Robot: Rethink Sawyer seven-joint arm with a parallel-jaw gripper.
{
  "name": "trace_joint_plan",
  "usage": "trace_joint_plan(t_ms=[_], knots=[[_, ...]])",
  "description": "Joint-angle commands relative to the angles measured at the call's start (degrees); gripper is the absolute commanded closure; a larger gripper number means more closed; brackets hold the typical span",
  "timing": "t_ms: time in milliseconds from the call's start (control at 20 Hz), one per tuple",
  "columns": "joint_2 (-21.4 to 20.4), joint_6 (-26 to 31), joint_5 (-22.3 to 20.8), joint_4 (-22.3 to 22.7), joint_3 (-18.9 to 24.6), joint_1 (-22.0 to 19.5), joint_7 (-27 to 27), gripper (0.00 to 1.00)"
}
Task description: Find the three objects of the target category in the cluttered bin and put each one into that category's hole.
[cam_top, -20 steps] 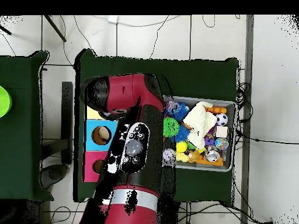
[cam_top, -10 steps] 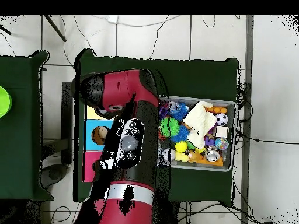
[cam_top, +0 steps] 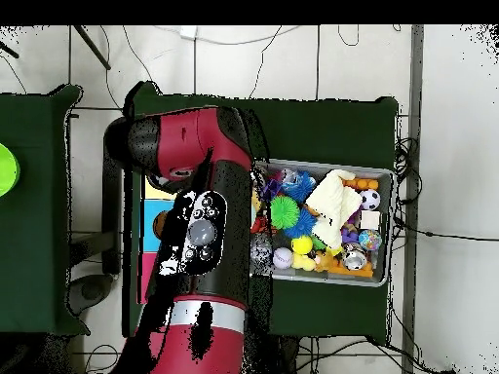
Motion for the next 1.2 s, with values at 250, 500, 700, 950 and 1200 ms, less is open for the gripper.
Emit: trace_joint_plan(t_ms=[250,500,700,950,1200], knots=[[1.70,9.82,-0.81,-3.19,6.74,-0.93,-9.91,0.00],[1.96,11.49,-0.60,-4.47,6.91,-1.05,-9.26,0.00],[2.24,11.89,-0.93,-5.33,7.10,-1.06,-9.16,1.00],[2.37,12.24,-1.62,-5.93,7.13,-1.00,-10.10,1.00],[5.18,14.46,-0.22,-10.53,7.80,-0.84,-6.64,1.00]])
